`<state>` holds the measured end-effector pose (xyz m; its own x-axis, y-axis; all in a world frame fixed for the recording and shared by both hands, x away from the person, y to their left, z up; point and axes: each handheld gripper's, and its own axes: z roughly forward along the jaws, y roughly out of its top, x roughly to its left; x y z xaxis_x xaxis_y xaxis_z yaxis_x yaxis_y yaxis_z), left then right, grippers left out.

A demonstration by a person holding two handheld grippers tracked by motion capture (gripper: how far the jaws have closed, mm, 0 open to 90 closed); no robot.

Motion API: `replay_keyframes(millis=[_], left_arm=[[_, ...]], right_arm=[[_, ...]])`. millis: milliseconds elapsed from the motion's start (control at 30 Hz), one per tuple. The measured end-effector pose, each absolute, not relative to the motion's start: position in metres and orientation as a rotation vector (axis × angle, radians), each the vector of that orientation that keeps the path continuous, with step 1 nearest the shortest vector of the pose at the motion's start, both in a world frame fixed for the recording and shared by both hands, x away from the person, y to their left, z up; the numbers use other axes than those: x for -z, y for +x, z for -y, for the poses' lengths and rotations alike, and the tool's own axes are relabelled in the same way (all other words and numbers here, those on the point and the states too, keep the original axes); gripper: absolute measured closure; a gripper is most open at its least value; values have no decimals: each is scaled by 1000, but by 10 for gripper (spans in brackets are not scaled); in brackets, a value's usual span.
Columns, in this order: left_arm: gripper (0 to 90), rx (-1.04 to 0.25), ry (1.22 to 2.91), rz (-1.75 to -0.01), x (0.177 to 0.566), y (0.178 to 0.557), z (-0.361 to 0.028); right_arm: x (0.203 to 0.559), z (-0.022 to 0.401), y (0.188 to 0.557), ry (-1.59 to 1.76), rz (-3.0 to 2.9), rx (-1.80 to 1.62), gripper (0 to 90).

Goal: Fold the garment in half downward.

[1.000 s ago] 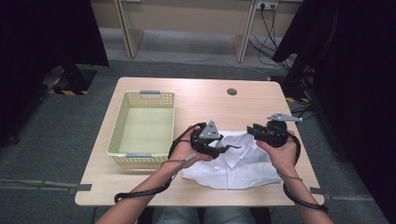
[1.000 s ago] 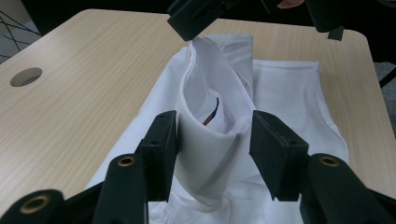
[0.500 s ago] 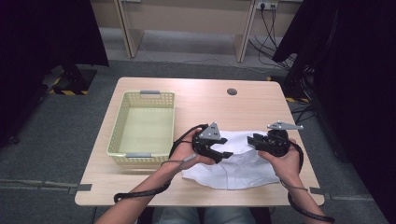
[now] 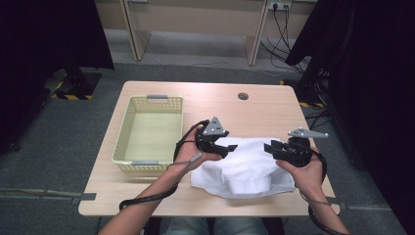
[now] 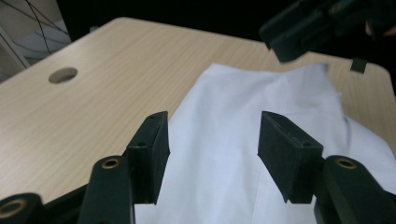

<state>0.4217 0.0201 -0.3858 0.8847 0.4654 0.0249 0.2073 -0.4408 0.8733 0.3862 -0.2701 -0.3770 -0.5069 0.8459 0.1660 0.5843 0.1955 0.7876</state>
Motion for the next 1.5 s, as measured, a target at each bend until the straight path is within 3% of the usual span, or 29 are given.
replay_keyframes(millis=[133, 700, 1500], left_arm=[[428, -382, 2160, -457, 398, 419, -19], [390, -313, 2374, -452, 443, 398, -14], [374, -277, 2369, -537, 465, 397, -22]], right_arm=[[385, 279, 394, 1405, -2167, -1170, 601], [444, 304, 378, 1543, -2200, -945, 512], [455, 300, 396, 1551, -2177, -882, 447]])
